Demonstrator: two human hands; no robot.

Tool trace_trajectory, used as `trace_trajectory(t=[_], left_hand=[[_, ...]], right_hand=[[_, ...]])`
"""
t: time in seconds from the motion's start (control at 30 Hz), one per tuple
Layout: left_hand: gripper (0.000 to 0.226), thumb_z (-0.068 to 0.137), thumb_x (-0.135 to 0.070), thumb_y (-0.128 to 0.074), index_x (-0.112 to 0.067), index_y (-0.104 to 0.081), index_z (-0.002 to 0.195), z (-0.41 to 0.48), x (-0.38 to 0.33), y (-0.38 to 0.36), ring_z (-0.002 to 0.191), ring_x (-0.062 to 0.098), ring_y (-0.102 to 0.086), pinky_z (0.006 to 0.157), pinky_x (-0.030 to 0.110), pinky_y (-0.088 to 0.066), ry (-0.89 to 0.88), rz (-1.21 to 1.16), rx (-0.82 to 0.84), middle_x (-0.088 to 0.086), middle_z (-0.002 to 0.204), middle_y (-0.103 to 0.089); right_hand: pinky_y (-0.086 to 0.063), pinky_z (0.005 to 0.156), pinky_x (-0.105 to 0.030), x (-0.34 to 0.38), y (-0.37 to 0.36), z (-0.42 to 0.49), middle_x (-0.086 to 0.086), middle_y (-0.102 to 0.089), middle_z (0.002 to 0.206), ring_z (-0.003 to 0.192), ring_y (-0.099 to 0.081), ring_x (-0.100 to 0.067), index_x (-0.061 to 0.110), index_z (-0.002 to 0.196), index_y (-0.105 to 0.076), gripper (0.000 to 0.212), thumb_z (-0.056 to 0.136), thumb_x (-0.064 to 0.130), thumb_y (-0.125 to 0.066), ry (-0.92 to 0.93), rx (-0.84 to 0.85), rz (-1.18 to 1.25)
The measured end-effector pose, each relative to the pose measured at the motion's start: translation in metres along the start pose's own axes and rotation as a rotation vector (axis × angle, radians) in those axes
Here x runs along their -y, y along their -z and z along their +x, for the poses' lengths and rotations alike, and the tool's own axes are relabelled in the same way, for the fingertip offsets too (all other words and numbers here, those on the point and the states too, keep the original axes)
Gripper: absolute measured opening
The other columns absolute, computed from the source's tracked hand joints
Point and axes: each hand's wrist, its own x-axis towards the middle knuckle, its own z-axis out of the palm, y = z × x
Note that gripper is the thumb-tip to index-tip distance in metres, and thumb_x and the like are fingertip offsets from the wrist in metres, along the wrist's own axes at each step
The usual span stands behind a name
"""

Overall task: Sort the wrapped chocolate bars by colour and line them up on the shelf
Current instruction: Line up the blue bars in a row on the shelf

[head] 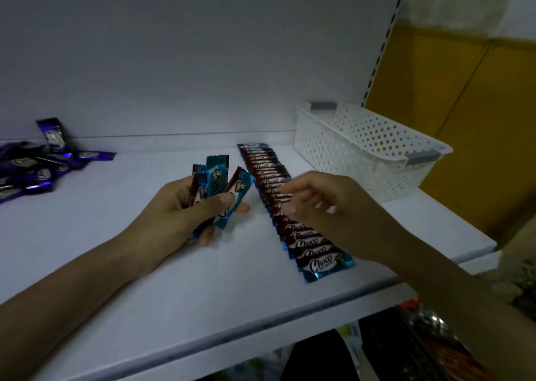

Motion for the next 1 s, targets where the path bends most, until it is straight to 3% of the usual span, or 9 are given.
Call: trace_trajectory(t=[0.1, 0.23, 0.4, 0.53, 0.6, 0.67, 0.77, 0.87, 1.0], left_hand=[[0.033, 0.078, -0.033, -0.060, -0.009, -0.065, 0.101, 0.001, 0.001, 0.004, 0.044, 0.011, -0.046, 0.043, 0.020, -0.040, 0.003, -0.058, -0.006, 0.005, 0.094, -0.075], [0.033, 0.077, -0.037, -0.062, -0.010, -0.066, 0.096, 0.005, 0.001, 0.013, 0.044, 0.010, -0.047, 0.043, 0.018, -0.041, 0.050, -0.226, -0.038, 0.004, 0.088, -0.074], [0.026, 0.083, -0.028, -0.063, -0.011, -0.063, 0.102, 0.015, 0.002, 0.022, 0.042, 0.009, -0.047, 0.038, 0.018, -0.040, 0.130, -0.420, -0.338, 0.003, 0.083, -0.073], [0.010, 0.095, -0.024, -0.055, -0.017, -0.059, 0.101, 0.022, 0.003, 0.042, 0.040, 0.008, -0.045, 0.040, 0.017, -0.040, 0.108, -0.276, -0.571, -0.004, 0.073, -0.073], [0.009, 0.096, -0.023, -0.054, -0.016, -0.059, 0.100, 0.022, 0.004, 0.047, 0.039, 0.008, -0.044, 0.041, 0.018, -0.039, 0.094, -0.258, -0.600, -0.006, 0.068, -0.071], [0.009, 0.096, -0.024, -0.054, -0.017, -0.059, 0.100, 0.021, 0.006, 0.048, 0.040, 0.008, -0.046, 0.043, 0.020, -0.040, 0.082, -0.245, -0.582, -0.005, 0.068, -0.071], [0.009, 0.097, -0.026, -0.052, -0.021, -0.058, 0.101, 0.021, 0.009, 0.045, 0.043, 0.006, -0.048, 0.044, 0.018, -0.042, 0.055, -0.192, -0.548, -0.007, 0.070, -0.071], [0.008, 0.098, -0.027, -0.051, -0.022, -0.057, 0.100, 0.024, 0.012, 0.043, 0.044, 0.004, -0.049, 0.044, 0.016, -0.042, 0.033, -0.182, -0.556, -0.007, 0.070, -0.070], [0.006, 0.098, -0.027, -0.049, -0.025, -0.054, 0.101, 0.025, 0.014, 0.042, 0.044, 0.004, -0.050, 0.045, 0.015, -0.043, 0.012, -0.172, -0.540, -0.005, 0.072, -0.069]], right_hand=[[-0.054, 0.081, -0.024, 0.018, -0.020, 0.033, 0.009, -0.070, 0.083, 0.080, -0.066, -0.007, 0.021, 0.114, -0.060, 0.030, 0.085, 0.028, -0.066, -0.039, 0.103, 0.151], [-0.049, 0.059, -0.017, 0.029, -0.032, 0.064, 0.011, -0.067, 0.065, 0.061, -0.059, -0.001, 0.007, 0.088, -0.067, 0.005, 0.085, 0.011, -0.068, -0.048, 0.074, 0.370], [-0.051, 0.060, -0.019, 0.024, -0.037, 0.090, 0.004, -0.073, 0.076, 0.066, -0.067, -0.007, 0.010, 0.092, -0.066, 0.008, 0.092, 0.012, -0.058, -0.208, 0.024, 0.507], [-0.047, 0.058, -0.019, 0.024, -0.043, 0.115, 0.008, -0.066, 0.061, 0.054, -0.060, -0.004, 0.015, 0.075, -0.067, 0.015, 0.087, 0.008, -0.060, -0.180, 0.017, 0.272], [-0.045, 0.053, -0.018, 0.023, -0.051, 0.125, 0.003, -0.067, 0.065, 0.050, -0.059, -0.005, 0.011, 0.087, -0.068, 0.004, 0.087, 0.011, -0.064, -0.214, 0.096, 0.183], [-0.048, 0.053, -0.020, 0.019, -0.059, 0.130, -0.003, -0.069, 0.074, 0.054, -0.060, -0.008, 0.011, 0.108, -0.062, 0.022, 0.088, 0.021, -0.065, -0.258, 0.176, 0.032], [-0.049, 0.068, -0.027, 0.013, -0.056, 0.130, 0.010, -0.062, 0.074, 0.068, -0.058, -0.007, 0.020, 0.107, -0.062, 0.018, 0.089, 0.026, -0.061, -0.006, 0.124, -0.396], [-0.043, 0.071, -0.024, 0.011, -0.050, 0.124, 0.014, -0.060, 0.087, 0.077, -0.053, -0.001, 0.022, 0.099, -0.063, 0.018, 0.088, 0.012, -0.054, 0.276, 0.240, -0.484], [-0.044, 0.090, -0.029, 0.002, -0.055, 0.129, 0.004, -0.065, 0.107, 0.098, -0.055, -0.010, 0.017, 0.106, -0.066, 0.030, 0.087, 0.002, -0.047, 0.347, 0.431, -0.529]])
